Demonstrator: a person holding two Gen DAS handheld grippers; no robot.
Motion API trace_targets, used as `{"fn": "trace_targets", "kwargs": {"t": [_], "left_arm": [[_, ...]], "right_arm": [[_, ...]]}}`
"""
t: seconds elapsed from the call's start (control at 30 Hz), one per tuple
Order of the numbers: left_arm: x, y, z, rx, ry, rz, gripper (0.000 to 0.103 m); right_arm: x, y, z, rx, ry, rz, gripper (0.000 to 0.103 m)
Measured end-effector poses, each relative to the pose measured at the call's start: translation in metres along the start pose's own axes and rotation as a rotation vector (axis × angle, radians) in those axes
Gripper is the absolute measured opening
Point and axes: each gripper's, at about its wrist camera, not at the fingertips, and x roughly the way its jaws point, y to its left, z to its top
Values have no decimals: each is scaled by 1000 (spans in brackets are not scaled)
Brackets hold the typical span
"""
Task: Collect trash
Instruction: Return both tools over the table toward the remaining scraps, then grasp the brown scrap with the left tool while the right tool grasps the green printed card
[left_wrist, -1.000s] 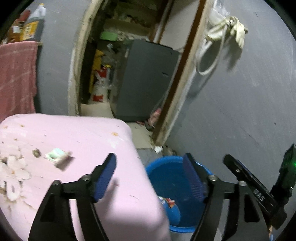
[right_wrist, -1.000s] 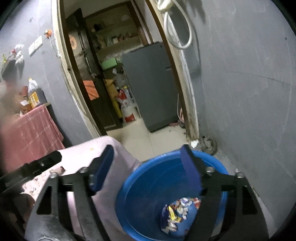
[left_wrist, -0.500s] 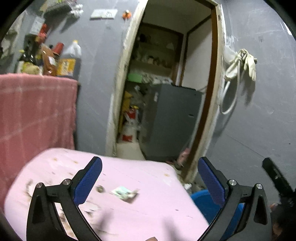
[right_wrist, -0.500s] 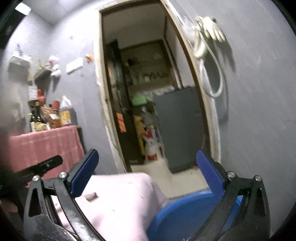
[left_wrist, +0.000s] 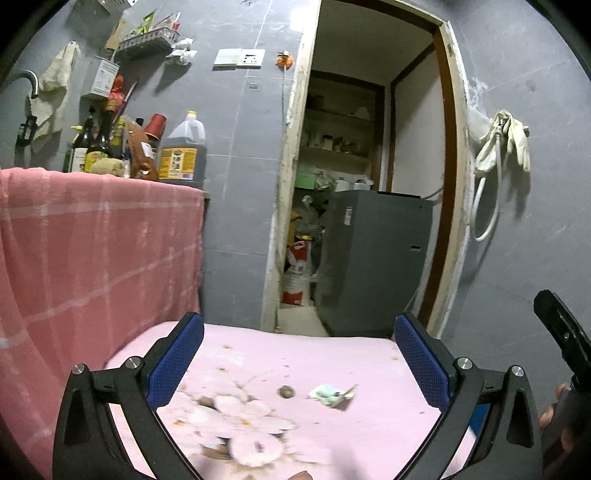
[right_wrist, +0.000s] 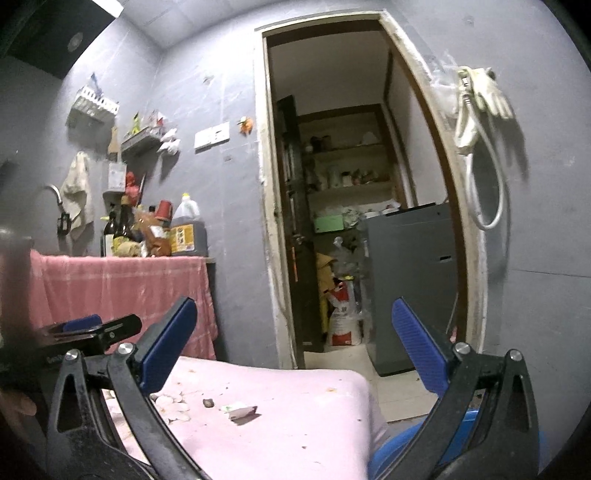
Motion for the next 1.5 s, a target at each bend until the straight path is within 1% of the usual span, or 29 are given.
{"fn": "trace_targets", "kwargs": {"t": [0.1,0.13,0.23,0.3,0.4,0.6,0.7,0.9,0.93,0.97,1.0,1.1,1.17,1.3,1.33,1.37,1.4,1.47,1.5], "left_arm": [[1,13,-2,12,7,25,101],[3,18,-3,13,16,28,101],[13,32,-8,-16,62,16,101],[19,39,-13,-31,93,22,101],[30,47,-20,-31,136,41,101],[47,55,-30,-1,192,87,101],[58,59,-33,2,231,105,101],[83,72,-41,-34,345,108,101],[86,73,-42,-37,361,107,101],[90,75,-43,-39,379,106,101],[93,75,-45,-39,394,106,101],[106,76,-51,-37,471,103,100],[112,76,-56,-41,512,93,100],[119,73,-63,-29,557,70,98],[120,72,-63,-25,562,64,96],[120,70,-64,-19,565,59,96],[121,69,-64,-14,570,51,96],[124,65,-66,0,584,36,93],[125,63,-67,5,593,27,89]], "right_arm": [[13,3,-5,-12,37,7,103],[21,5,-8,-11,65,19,103],[40,5,-15,9,142,58,103],[57,6,-21,23,203,73,103],[74,6,-31,29,270,85,103],[94,6,-45,18,349,102,103],[109,9,-55,11,424,112,103],[138,14,-78,-17,598,136,102],[143,16,-82,-19,627,146,98],[147,17,-86,-24,652,155,91],[152,19,-90,-31,682,165,87],[164,23,-103,-42,771,188,82],[169,24,-110,-41,812,203,74],[179,23,-117,-16,866,226,69],[183,23,-120,-6,897,231,67],[185,22,-123,1,916,234,63],[187,22,-124,9,925,238,62],[190,22,-124,26,933,250,60],[191,22,-125,26,940,249,59]]}}
